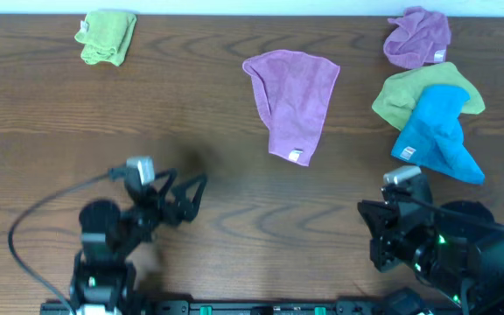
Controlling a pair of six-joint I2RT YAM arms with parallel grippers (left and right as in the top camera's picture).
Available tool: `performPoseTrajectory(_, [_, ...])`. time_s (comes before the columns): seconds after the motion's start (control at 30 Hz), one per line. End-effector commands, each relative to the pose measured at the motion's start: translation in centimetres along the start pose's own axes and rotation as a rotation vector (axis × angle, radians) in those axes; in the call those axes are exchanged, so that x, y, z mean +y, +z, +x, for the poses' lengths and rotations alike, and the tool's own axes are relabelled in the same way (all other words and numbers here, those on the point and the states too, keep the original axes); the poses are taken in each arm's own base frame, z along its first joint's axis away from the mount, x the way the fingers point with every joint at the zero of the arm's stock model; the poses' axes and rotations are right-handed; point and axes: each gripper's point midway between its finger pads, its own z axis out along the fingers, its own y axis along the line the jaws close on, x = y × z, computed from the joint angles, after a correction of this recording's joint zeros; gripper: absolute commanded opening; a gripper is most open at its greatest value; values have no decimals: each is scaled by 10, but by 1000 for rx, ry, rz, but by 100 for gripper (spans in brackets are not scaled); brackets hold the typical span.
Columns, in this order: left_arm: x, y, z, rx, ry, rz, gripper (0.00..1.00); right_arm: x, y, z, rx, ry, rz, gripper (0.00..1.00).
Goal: Fold the cloth
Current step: 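Reach the left gripper to the pink cloth's top-left corner and grasp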
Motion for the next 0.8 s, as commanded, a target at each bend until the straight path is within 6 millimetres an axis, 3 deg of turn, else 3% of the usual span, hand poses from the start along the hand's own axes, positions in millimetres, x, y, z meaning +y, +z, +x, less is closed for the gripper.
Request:
performPoseTrajectory(0.0, [-12,22,-28,54,176,4,96,0,6,-8,-11,-17,9,9])
performPoseTrajectory(0.13, [-9,66,-43,207,256,-56,96,-7,8,-20,-57,-14,49,10])
performPoseTrajectory(0.33, [5,154,-68,395,464,-205,96,-8,6,-40,-136,-16,65,13])
performPoseTrajectory(0.4, [7,188,-72,430,512,-222,96,-13,5,-42,-147,12,93,8])
performPoseTrajectory(0.6, [18,254,-67,472,565,-260,100,-21,4,-43,-157,42,138,1])
performPoseTrajectory(0.63, [21,261,-60,488,565,-260,91,-21,4,-43,-157,42,138,1])
performPoseTrajectory(0.7, [25,267,-47,517,563,-258,59,-21,4,-42,-154,42,138,2])
performPoseTrajectory(0.73, [26,268,-43,528,561,-259,39,-21,4,-41,-151,42,139,2])
performPoseTrajectory(0.77, [26,268,-38,545,555,-253,8,-22,5,-40,-148,42,140,1])
